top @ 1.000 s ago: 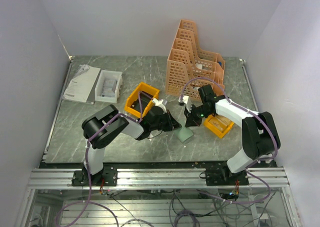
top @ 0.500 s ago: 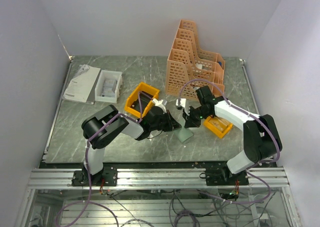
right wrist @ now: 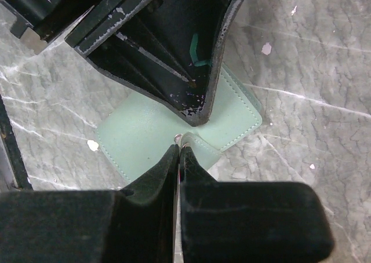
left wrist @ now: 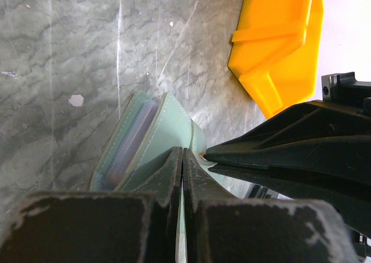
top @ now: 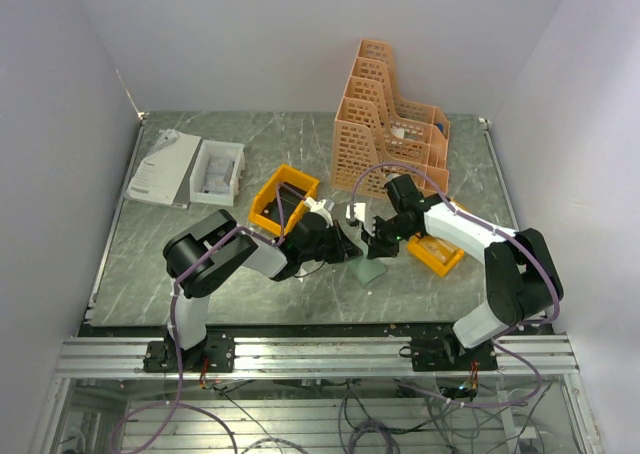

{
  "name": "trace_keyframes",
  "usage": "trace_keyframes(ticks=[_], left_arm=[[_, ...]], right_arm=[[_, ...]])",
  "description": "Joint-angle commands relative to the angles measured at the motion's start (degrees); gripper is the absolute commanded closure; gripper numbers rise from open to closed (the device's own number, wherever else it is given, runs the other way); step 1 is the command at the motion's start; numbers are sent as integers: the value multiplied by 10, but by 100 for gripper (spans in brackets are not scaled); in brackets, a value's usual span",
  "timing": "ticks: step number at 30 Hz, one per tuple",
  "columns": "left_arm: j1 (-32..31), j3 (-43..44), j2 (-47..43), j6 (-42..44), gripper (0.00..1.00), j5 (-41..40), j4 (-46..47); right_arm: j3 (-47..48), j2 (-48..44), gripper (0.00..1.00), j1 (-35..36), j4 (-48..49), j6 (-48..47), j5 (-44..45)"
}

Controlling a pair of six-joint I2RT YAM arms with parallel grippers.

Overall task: Put the credit cards into the card holder
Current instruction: Close the card holder at the center of the board.

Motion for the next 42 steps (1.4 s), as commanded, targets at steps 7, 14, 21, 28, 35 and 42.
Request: trace_keyframes(ticks=[7,14,21,28,35,42], left_arm=[[3,-18,8,14,93,-7,-41],[3,-20,9,14,93,-6,-38],[2,-20,8,13,93,-7,-38],[3,-21,8,14,93,-6,-40],[2,-23,4,16,93,-7,-44],[3,-23,3,17,93,-8,-47]], right_arm=[[-9,5,100,21,-18,-14,-7],[-10,3,100,32,-24,-24,-8],[-14,1,100,44,-18,-24,5],[-18,4,100,69,-22,-29,17],[-24,5,100,95,-25,-32,39],[-36,11,100,142,-30,-36,76]])
